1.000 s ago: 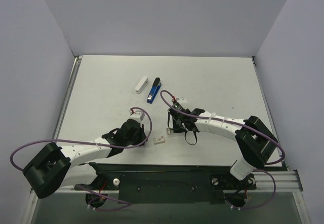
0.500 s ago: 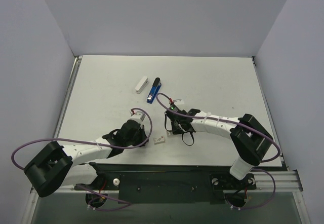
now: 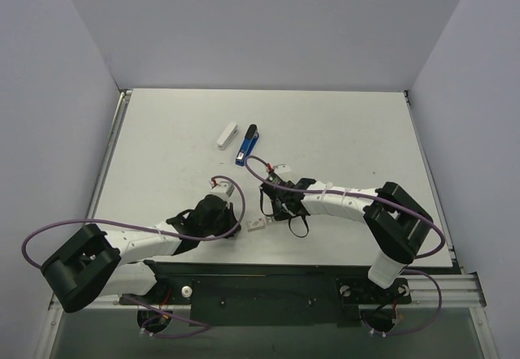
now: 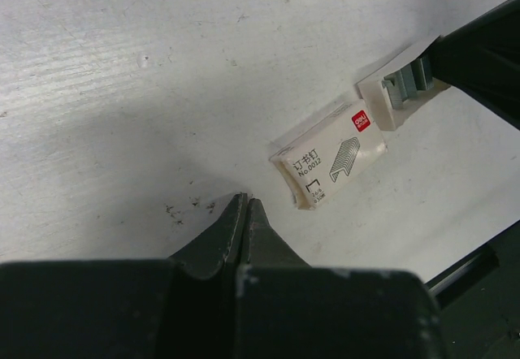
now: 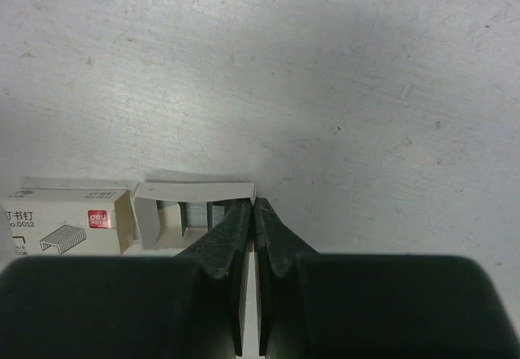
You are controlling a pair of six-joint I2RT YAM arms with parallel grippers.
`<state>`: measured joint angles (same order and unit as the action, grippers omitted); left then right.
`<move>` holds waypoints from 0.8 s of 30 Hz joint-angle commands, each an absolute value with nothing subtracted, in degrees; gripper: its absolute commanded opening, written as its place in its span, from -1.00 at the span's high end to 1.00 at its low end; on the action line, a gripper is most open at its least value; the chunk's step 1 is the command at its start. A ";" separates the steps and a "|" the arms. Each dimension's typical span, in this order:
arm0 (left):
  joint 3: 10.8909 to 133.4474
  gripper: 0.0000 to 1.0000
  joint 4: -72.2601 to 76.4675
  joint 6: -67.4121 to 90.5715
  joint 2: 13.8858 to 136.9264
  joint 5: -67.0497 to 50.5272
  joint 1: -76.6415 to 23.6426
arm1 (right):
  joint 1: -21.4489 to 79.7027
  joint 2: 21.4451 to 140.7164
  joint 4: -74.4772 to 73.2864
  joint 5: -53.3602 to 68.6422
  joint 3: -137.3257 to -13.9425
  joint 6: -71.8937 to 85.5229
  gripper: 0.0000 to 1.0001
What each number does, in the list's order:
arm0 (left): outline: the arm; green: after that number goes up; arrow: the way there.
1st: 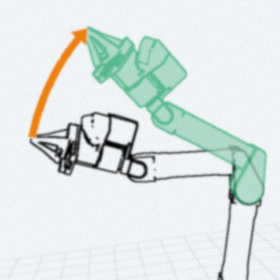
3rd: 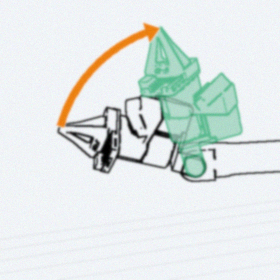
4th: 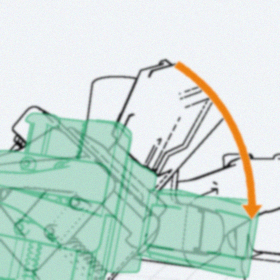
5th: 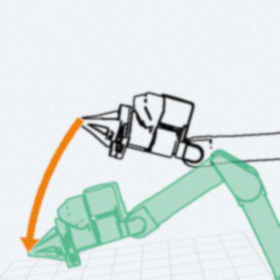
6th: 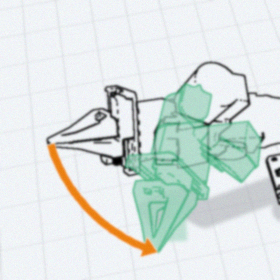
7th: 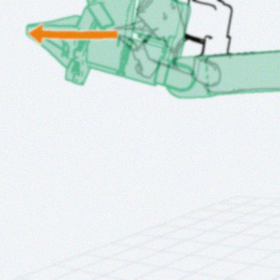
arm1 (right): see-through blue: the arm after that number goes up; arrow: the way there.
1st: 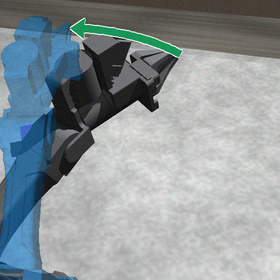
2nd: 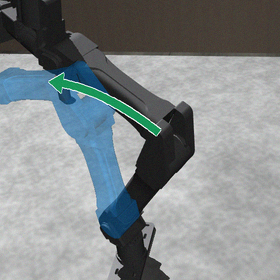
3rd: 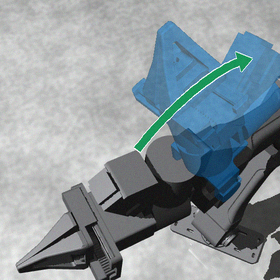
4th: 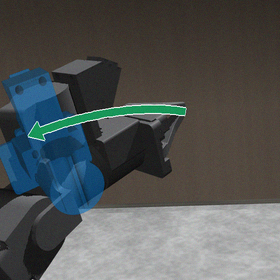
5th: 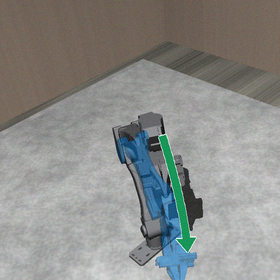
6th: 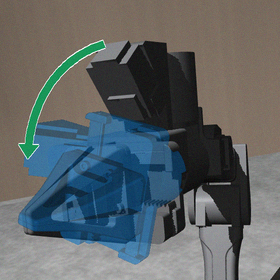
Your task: Unload the staples from the stapler
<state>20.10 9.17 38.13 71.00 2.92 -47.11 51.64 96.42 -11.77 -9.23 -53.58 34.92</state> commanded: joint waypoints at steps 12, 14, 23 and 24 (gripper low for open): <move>19.69 1.00 13.80 39.64 72.51 2.29 -48.87 | 53.88 97.56 -14.68 -10.81 -56.69 35.86 1.00; 19.69 1.00 14.06 39.73 72.68 2.46 -49.13 | 54.05 97.82 -14.68 -10.46 -56.86 35.95 1.00; 19.51 1.00 15.12 40.25 73.48 2.72 -50.01 | 54.58 98.87 -15.03 -9.84 -57.22 36.12 1.00; 19.60 1.00 15.20 40.34 73.39 2.72 -50.10 | 54.67 98.79 -15.03 -9.76 -57.22 36.12 1.00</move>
